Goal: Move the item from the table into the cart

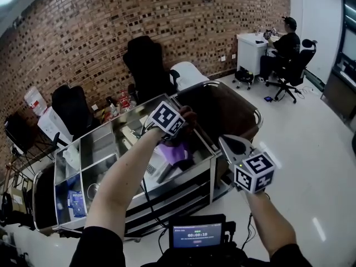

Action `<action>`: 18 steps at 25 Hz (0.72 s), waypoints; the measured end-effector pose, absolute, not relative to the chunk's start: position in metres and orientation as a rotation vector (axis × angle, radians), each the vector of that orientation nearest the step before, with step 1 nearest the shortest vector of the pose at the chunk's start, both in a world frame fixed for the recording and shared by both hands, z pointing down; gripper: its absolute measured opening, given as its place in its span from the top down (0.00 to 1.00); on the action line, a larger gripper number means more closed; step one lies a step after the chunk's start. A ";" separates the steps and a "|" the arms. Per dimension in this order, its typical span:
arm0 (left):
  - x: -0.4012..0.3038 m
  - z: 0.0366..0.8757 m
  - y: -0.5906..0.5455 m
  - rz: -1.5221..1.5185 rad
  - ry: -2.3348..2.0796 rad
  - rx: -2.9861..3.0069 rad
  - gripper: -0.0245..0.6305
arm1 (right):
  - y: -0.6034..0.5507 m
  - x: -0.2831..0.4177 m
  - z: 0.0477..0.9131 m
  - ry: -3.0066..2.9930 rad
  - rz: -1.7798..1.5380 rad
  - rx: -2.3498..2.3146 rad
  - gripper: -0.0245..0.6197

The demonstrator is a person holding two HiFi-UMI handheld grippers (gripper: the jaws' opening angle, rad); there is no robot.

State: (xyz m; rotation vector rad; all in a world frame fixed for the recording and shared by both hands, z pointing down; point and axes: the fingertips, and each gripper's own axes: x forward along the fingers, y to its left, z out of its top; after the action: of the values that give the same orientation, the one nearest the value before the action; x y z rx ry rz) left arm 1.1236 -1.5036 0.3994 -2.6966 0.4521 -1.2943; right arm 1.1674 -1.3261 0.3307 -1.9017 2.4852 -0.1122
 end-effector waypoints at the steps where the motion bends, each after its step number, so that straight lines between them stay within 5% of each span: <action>1: 1.125 0.400 -1.502 -1.307 0.442 -2.681 0.57 | -1.325 1.170 0.330 2.485 -0.111 -1.908 1.00; 7: 1.130 0.402 -1.488 -1.420 0.309 -2.708 0.48 | -1.317 1.175 0.321 2.493 -0.093 -1.896 1.00; 18: 1.095 0.359 -1.471 -1.121 0.387 -2.847 0.46 | -1.307 1.150 0.320 2.518 -0.068 -1.864 1.00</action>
State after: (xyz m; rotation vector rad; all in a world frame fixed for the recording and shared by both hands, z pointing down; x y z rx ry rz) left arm 1.0948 -1.4711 0.3588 -2.8468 0.3868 -1.1212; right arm 1.1504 -1.3067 0.3204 -1.8638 2.5179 -0.0681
